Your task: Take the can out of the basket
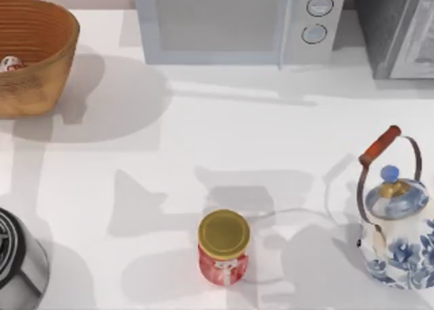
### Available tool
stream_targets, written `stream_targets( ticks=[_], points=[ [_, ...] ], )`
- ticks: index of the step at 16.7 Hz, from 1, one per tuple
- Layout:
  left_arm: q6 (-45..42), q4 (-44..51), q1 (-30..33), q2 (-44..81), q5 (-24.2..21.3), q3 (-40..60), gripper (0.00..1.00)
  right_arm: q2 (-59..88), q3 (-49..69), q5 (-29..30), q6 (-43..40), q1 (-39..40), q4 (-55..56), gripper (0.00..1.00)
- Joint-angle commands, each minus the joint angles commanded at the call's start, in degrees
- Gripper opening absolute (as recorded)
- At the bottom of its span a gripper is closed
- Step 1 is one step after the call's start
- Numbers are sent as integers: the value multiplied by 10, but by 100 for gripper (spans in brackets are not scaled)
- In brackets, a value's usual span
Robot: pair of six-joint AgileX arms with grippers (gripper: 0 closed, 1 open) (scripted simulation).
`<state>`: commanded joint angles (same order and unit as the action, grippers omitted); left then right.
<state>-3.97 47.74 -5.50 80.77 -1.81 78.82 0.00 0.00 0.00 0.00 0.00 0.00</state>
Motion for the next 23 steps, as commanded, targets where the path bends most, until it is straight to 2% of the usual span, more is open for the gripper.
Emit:
stream_targets(
  ticks=[7,13,17,23],
  points=[
    [-23,216,-16,388,-12,401,100,0,0,0,0,0,0,100],
    [-39,343,-17,628,-21,658,100,0,0,0,0,0,0,100],
    [-45,383,-14,706,-24,743,100,0,0,0,0,0,0,100],
    [-45,385,-15,713,-23,750,100,0,0,0,0,0,0,100]
  ],
)
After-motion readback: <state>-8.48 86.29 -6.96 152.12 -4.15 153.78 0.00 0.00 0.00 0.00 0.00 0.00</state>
